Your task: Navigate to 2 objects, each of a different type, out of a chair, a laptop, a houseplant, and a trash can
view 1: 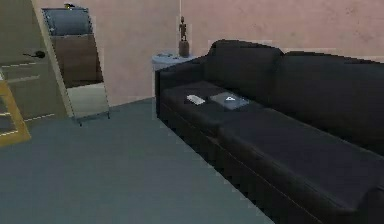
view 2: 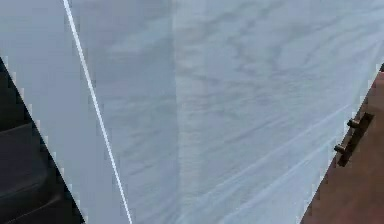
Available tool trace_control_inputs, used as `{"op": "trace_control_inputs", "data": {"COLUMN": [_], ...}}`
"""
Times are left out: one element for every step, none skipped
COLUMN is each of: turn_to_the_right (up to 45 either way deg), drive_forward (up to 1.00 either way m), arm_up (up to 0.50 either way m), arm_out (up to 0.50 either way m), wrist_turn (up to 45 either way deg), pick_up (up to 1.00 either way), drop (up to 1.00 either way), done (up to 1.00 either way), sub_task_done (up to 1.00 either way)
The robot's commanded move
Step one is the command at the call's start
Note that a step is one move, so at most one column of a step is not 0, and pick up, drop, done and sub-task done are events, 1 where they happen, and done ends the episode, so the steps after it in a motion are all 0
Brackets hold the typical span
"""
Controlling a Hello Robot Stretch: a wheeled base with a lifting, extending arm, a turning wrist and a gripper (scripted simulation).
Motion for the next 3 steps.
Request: {"op": "trace_control_inputs", "data": {"turn_to_the_right": [0.0,0.0,-6.0], "drive_forward": [0.15,1.00,0.00], "arm_up": [0.00,0.00,0.00], "arm_out": [0.00,0.00,0.00], "wrist_turn": [0.0,0.0,0.0], "pick_up": [0.00,0.00,0.00], "drop": [0.00,0.00,0.00], "done": [0.00,0.00,0.00], "sub_task_done": [0.00,0.00,0.00]}}
